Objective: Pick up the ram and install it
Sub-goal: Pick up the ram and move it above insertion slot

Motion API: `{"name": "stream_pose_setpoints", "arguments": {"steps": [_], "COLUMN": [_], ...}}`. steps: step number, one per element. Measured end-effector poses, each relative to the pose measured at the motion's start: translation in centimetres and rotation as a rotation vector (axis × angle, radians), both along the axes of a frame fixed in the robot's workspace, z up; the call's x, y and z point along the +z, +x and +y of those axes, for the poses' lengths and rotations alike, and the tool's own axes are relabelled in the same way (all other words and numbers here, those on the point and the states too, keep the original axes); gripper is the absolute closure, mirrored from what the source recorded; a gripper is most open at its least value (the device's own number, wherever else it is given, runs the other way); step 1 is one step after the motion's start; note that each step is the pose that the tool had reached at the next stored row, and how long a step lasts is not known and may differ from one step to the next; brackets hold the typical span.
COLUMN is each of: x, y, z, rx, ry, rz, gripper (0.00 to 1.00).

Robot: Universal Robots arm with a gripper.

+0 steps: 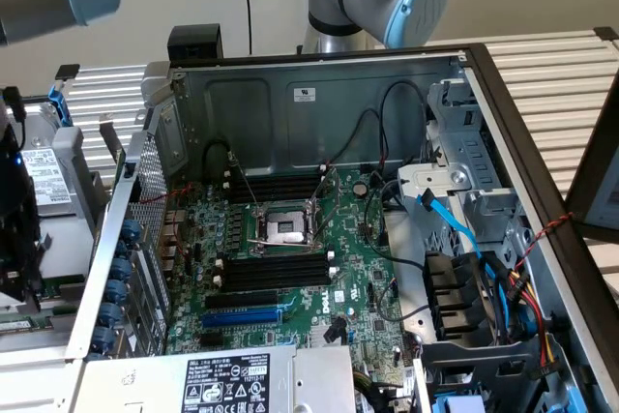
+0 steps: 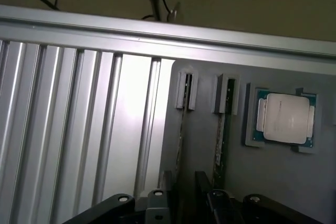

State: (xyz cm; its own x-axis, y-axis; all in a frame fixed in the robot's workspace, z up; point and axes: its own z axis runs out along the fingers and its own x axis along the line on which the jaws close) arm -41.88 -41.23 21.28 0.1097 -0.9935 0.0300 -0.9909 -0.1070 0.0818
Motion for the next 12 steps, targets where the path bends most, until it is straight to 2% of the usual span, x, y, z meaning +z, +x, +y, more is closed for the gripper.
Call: {"name": "stream_pose_setpoints", "arguments": {"steps": [8, 12], "x": [-1.45, -1.50], "y": [-0.4, -0.5], "z": [0.09, 0.09], "rx": [-0.003, -0.003], "ry": [0.0001, 0.0007], "rz": [-0.0002, 0.0001], "gripper": [0.68, 0.68]}}
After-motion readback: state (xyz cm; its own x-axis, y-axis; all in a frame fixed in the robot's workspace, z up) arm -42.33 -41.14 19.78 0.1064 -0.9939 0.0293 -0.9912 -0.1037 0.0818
